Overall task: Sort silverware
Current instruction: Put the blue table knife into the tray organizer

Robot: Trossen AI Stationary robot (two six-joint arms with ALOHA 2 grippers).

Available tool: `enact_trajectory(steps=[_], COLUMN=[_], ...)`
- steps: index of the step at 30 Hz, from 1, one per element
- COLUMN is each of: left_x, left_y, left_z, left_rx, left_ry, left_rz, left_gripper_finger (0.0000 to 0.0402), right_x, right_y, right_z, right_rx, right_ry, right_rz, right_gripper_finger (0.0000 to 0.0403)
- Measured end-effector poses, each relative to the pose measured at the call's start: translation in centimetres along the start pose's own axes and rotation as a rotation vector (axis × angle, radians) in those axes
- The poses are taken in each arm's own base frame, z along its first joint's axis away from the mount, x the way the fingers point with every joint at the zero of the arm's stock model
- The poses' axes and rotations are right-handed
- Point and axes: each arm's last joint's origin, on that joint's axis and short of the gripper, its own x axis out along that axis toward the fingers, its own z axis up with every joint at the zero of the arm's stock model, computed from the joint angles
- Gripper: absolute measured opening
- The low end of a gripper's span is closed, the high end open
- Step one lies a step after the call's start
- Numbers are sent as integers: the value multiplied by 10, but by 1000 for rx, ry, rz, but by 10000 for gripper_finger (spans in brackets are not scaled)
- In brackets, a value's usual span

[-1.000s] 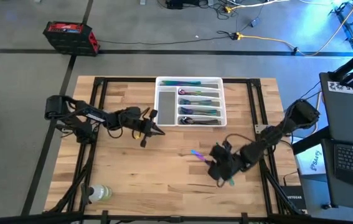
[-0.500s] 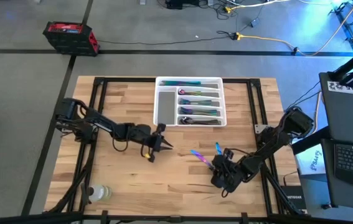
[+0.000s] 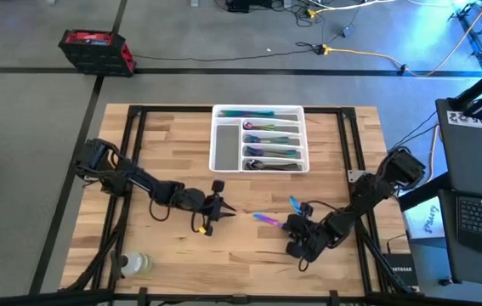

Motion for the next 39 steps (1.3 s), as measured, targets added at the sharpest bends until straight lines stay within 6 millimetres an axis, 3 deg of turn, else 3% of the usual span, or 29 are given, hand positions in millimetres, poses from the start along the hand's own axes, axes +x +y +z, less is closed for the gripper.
enact_trajectory(steps=[7, 17, 23, 31, 35, 39], left_x=[-2, -5, -7, -8, -7, -11], left_y=[-7, -20, -26, -26, -25, -27], left_z=[0, 4, 5, 5, 4, 19], left_rx=[-24, -128, -145, -152, -151, -270], left_ry=[9, -8, -14, -13, 0, -131], left_rz=[17, -16, 16, 87, 93, 106], left_gripper_finger=[45, 45, 45, 45, 45, 41], right_x=[17, 40, 58, 82, 75, 63], right_y=[-8, -33, -46, -27, -17, -15], right_z=[30, 73, 89, 122, 144, 157], right_rx=[-41, -125, -183, -312, -356, -394], right_ry=[-37, -113, -130, -140, -188, -143], right_rz=[81, 175, 249, 333, 347, 328], right_gripper_finger=[23, 15, 15, 16, 16, 17])
